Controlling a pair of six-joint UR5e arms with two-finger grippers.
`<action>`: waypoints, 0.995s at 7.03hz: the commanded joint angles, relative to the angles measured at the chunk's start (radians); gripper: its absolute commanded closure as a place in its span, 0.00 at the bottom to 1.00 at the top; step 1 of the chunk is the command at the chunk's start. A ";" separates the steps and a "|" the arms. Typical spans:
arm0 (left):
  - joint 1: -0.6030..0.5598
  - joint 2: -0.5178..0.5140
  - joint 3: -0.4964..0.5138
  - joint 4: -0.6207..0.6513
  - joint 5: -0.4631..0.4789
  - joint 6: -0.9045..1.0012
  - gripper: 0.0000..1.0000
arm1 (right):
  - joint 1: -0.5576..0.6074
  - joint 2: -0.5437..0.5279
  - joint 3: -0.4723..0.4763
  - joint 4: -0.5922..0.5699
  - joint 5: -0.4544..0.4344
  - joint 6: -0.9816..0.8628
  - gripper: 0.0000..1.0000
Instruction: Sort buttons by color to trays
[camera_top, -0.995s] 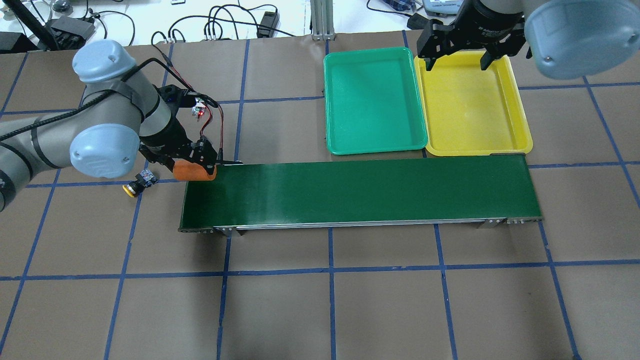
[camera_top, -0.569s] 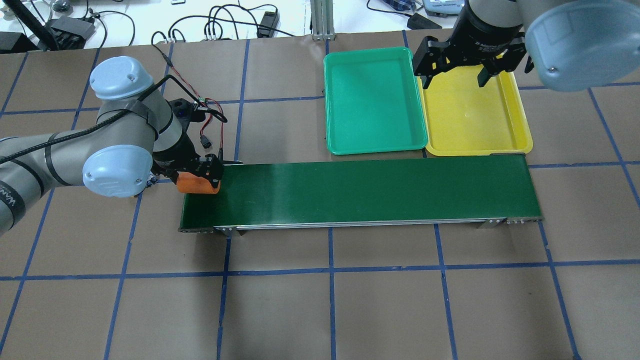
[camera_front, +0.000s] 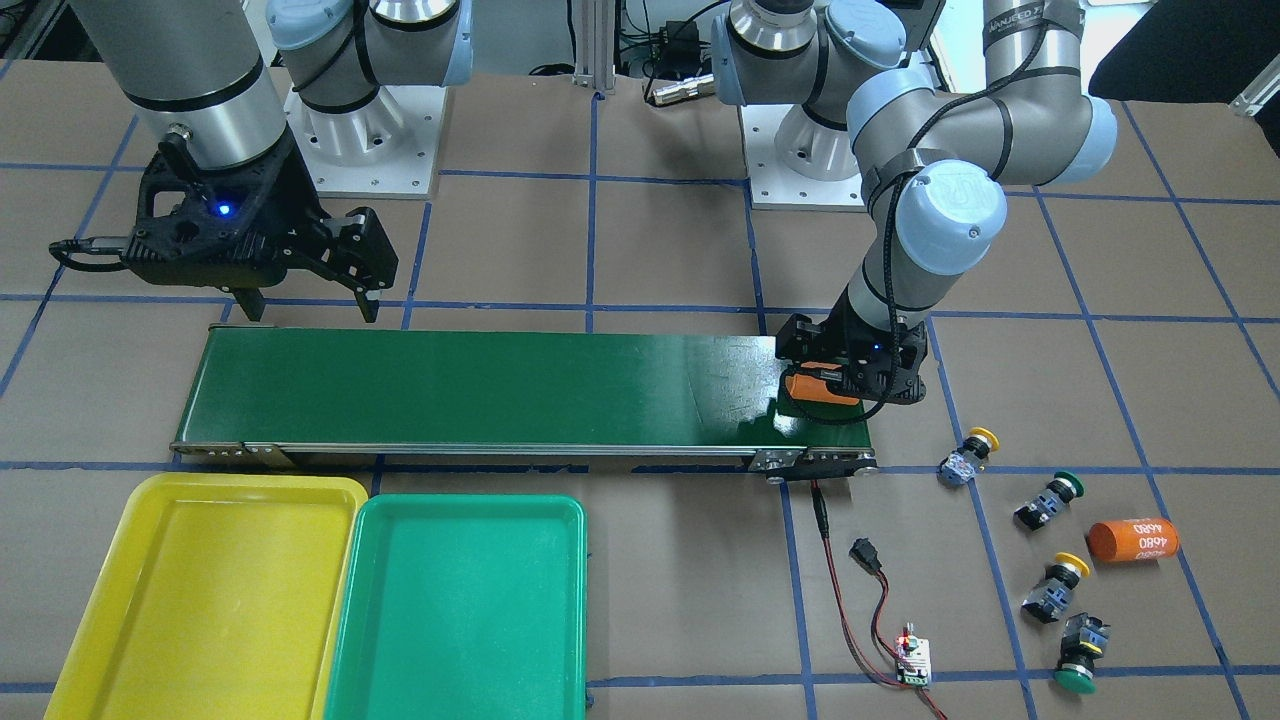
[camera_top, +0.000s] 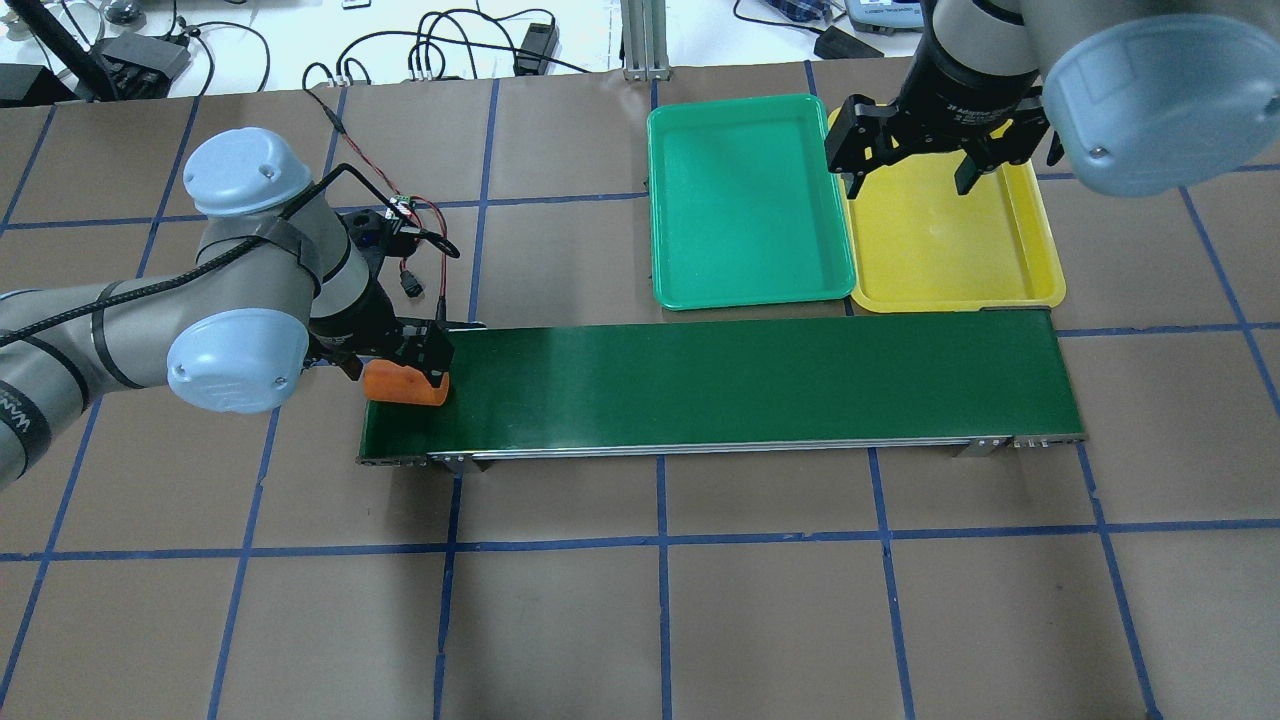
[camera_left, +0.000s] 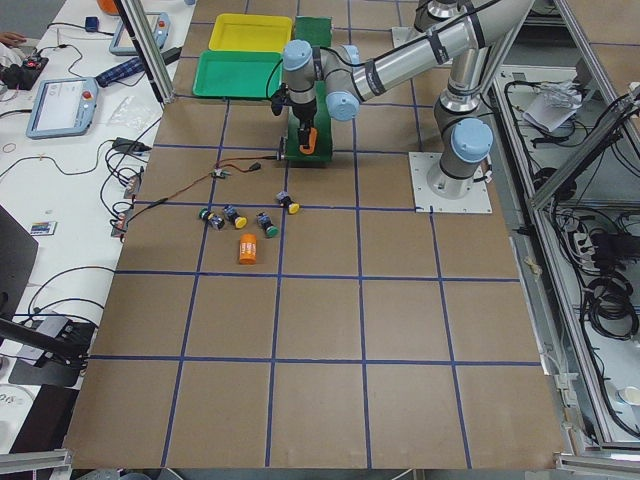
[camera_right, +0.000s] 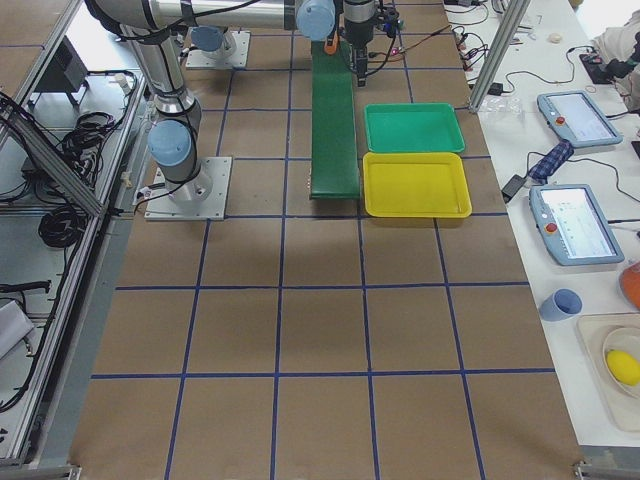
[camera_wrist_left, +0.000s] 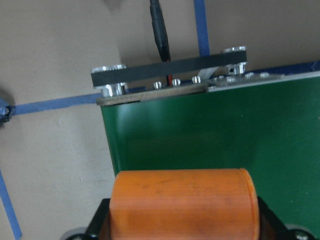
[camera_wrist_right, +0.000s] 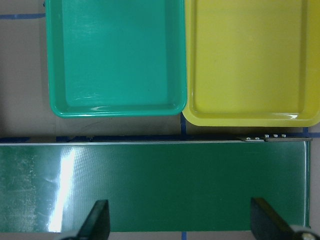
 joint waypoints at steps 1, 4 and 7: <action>0.007 0.086 0.031 -0.035 0.001 0.000 0.00 | -0.001 0.001 -0.001 0.013 -0.001 0.000 0.00; 0.230 0.093 0.252 -0.182 0.039 0.093 0.00 | -0.001 -0.001 0.001 0.015 -0.002 -0.003 0.00; 0.358 -0.119 0.483 -0.188 0.041 0.312 0.00 | -0.001 -0.001 0.001 0.019 -0.001 -0.004 0.00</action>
